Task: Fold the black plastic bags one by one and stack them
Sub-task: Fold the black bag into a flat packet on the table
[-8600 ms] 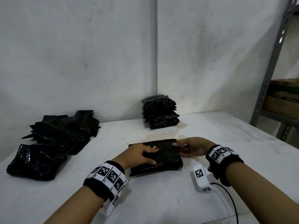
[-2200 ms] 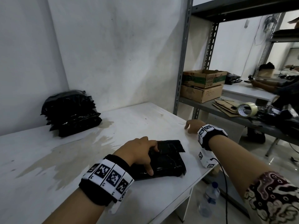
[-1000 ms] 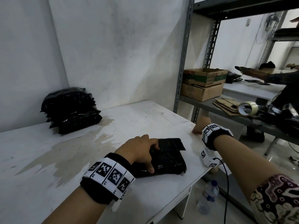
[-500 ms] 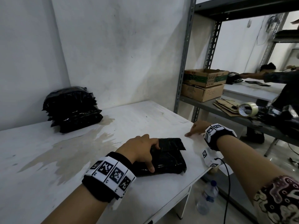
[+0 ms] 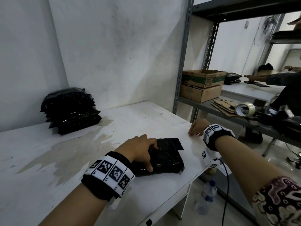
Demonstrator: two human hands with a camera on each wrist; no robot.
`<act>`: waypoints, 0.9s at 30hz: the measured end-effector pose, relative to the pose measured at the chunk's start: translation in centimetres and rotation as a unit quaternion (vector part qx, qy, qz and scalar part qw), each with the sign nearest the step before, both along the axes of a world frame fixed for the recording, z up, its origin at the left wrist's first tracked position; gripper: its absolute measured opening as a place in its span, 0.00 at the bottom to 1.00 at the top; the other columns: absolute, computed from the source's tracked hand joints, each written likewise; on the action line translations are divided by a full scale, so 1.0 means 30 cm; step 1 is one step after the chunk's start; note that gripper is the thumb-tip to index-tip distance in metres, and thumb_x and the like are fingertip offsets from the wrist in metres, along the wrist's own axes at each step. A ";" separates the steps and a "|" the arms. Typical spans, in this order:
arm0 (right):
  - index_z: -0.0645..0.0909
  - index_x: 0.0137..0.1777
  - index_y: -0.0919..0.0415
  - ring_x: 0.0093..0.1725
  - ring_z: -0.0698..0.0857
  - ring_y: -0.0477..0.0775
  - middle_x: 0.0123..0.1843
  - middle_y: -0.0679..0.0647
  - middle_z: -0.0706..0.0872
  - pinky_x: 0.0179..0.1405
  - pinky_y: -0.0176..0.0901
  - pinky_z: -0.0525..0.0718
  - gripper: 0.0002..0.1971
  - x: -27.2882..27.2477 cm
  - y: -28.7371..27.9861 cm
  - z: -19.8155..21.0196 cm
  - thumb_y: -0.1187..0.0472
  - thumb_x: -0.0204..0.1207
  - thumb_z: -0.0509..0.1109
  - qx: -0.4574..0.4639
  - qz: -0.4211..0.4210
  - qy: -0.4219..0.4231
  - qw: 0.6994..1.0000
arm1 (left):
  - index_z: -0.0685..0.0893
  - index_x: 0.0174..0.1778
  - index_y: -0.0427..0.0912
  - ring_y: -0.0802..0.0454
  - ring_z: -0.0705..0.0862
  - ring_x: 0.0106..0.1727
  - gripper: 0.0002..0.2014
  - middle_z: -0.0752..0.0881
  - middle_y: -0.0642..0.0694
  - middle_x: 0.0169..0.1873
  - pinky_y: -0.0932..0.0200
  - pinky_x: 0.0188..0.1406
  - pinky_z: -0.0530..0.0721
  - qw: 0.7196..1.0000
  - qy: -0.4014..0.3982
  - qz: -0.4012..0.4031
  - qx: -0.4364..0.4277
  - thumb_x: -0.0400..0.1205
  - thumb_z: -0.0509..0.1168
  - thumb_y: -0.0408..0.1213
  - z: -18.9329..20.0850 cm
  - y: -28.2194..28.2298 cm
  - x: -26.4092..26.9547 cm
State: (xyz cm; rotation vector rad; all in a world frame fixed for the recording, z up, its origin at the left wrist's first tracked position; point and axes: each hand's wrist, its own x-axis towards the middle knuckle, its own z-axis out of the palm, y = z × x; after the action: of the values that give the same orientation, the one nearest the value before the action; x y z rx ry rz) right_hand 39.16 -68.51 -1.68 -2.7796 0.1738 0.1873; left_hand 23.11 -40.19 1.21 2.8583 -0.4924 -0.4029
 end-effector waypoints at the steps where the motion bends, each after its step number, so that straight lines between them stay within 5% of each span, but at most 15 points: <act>1: 0.90 0.53 0.67 0.56 0.88 0.59 0.53 0.62 0.90 0.58 0.50 0.87 0.16 -0.001 0.002 0.000 0.61 0.67 0.83 -0.004 -0.001 -0.007 1.000 | 0.73 0.68 0.57 0.48 0.73 0.65 0.37 0.72 0.49 0.62 0.55 0.59 0.75 1.000 0.001 0.001 0.000 0.65 0.82 0.44 0.000 0.000 0.000; 8: 0.89 0.53 0.66 0.52 0.89 0.60 0.51 0.61 0.90 0.54 0.52 0.89 0.20 -0.023 0.006 -0.014 0.55 0.65 0.83 -0.038 -0.013 -0.046 0.998 | 0.73 0.68 0.57 0.48 0.73 0.65 0.37 0.72 0.50 0.62 0.54 0.61 0.76 1.000 -0.001 0.003 0.000 0.65 0.82 0.43 0.003 -0.003 -0.004; 11: 0.90 0.53 0.66 0.55 0.87 0.57 0.52 0.60 0.90 0.53 0.42 0.85 0.15 -0.049 -0.013 -0.015 0.57 0.71 0.79 -0.014 0.011 -0.054 0.998 | 0.73 0.67 0.57 0.47 0.73 0.64 0.36 0.72 0.50 0.62 0.54 0.60 0.76 1.000 -0.003 -0.002 0.000 0.65 0.81 0.44 0.002 -0.003 -0.006; 14: 0.90 0.51 0.63 0.49 0.83 0.51 0.46 0.54 0.88 0.42 0.34 0.77 0.10 -0.099 -0.058 -0.012 0.58 0.73 0.78 0.025 0.030 -0.066 0.997 | 0.73 0.67 0.58 0.48 0.73 0.63 0.35 0.72 0.51 0.59 0.53 0.60 0.76 1.000 -0.002 -0.011 -0.002 0.65 0.81 0.44 0.001 -0.003 -0.010; 20: 0.91 0.44 0.59 0.46 0.85 0.52 0.44 0.53 0.88 0.45 0.38 0.76 0.05 -0.215 -0.189 -0.056 0.59 0.73 0.76 0.047 0.012 -0.166 0.985 | 0.74 0.66 0.57 0.48 0.74 0.61 0.34 0.72 0.52 0.55 0.54 0.59 0.76 1.000 -0.014 -0.013 -0.008 0.65 0.81 0.44 0.001 -0.034 -0.034; 23: 0.91 0.45 0.61 0.38 0.82 0.44 0.38 0.48 0.86 0.43 0.35 0.74 0.06 -0.280 -0.247 -0.077 0.59 0.74 0.76 0.036 0.039 -0.167 0.985 | 0.74 0.67 0.56 0.47 0.74 0.62 0.34 0.73 0.51 0.56 0.49 0.62 0.77 1.000 -0.026 -0.009 0.005 0.66 0.80 0.44 0.002 -0.052 -0.054; 27: 0.90 0.45 0.55 0.40 0.80 0.37 0.43 0.47 0.87 0.38 0.24 0.71 0.03 -0.358 -0.301 -0.104 0.59 0.76 0.75 0.016 0.097 -0.157 0.983 | 0.74 0.67 0.55 0.46 0.74 0.63 0.34 0.73 0.49 0.60 0.44 0.64 0.77 0.999 -0.037 -0.003 0.019 0.66 0.80 0.44 0.003 -0.064 -0.076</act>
State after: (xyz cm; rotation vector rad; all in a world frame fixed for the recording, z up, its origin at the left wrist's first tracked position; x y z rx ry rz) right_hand 28.43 -77.53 -4.79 -2.7461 -0.1790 -0.2004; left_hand 20.82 -42.12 1.29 2.9171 -0.5119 -0.3113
